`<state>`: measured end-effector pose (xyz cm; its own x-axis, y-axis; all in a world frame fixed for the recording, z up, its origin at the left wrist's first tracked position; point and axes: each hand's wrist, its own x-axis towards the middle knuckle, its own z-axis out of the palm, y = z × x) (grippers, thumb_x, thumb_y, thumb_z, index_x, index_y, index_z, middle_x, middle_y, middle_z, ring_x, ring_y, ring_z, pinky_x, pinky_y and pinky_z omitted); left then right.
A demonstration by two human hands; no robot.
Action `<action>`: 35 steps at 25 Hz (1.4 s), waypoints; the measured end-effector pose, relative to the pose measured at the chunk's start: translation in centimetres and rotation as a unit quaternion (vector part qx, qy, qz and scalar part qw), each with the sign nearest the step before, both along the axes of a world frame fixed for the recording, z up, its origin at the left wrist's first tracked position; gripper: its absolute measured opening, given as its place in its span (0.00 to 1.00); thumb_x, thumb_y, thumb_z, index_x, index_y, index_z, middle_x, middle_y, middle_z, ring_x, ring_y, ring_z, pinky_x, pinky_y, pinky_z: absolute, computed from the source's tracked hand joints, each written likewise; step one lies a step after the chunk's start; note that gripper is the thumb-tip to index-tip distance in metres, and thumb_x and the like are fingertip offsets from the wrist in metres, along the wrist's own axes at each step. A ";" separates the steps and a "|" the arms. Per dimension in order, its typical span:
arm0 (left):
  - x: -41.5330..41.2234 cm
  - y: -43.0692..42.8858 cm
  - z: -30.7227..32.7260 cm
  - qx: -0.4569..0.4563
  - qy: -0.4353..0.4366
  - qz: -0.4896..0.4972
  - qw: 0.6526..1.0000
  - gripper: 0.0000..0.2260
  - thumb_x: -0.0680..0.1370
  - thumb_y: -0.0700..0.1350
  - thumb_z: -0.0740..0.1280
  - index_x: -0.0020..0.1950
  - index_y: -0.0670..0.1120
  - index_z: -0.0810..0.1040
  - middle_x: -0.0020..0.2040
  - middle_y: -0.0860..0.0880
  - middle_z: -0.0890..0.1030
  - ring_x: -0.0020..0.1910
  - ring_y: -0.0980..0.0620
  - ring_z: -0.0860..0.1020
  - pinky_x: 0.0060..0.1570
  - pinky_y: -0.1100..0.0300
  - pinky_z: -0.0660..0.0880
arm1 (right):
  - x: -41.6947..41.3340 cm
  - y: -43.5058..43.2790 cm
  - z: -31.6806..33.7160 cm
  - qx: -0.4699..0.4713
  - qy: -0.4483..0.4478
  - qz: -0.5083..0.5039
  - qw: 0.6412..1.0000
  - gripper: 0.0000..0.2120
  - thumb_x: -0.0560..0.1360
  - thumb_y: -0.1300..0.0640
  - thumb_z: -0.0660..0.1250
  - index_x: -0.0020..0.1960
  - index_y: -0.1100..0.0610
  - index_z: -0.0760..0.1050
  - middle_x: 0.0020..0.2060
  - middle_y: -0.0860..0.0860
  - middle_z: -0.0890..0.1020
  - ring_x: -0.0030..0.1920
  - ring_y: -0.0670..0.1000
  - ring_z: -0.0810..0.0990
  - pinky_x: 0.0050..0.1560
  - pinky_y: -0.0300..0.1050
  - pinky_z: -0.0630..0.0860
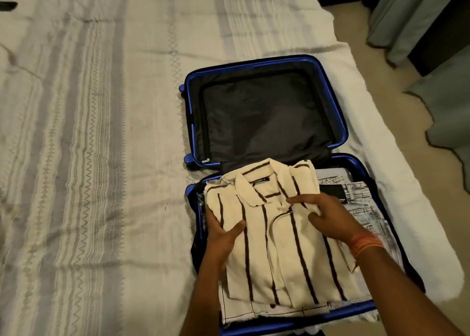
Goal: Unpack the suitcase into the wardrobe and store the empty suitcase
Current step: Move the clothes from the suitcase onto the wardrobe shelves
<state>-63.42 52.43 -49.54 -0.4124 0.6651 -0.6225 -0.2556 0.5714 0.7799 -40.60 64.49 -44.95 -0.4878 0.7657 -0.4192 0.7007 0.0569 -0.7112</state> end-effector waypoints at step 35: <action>60.2 -31.5 45.0 0.494 -0.214 -0.761 0.361 0.39 0.66 0.38 0.78 0.69 0.61 0.63 0.66 0.60 0.67 0.63 0.58 0.69 0.47 0.81 0.67 | 34.8 -65.2 39.2 0.411 -0.261 -0.770 0.412 0.44 0.61 0.54 0.81 0.68 0.30 0.64 0.69 0.47 0.72 0.72 0.49 0.66 0.69 0.55 0.68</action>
<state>-3.27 20.91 -4.51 0.8931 -0.0974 0.4393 -0.4499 -0.1997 0.8705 -5.82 -0.71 -5.77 0.8344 -0.0146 0.5509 0.4009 -0.6697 -0.6251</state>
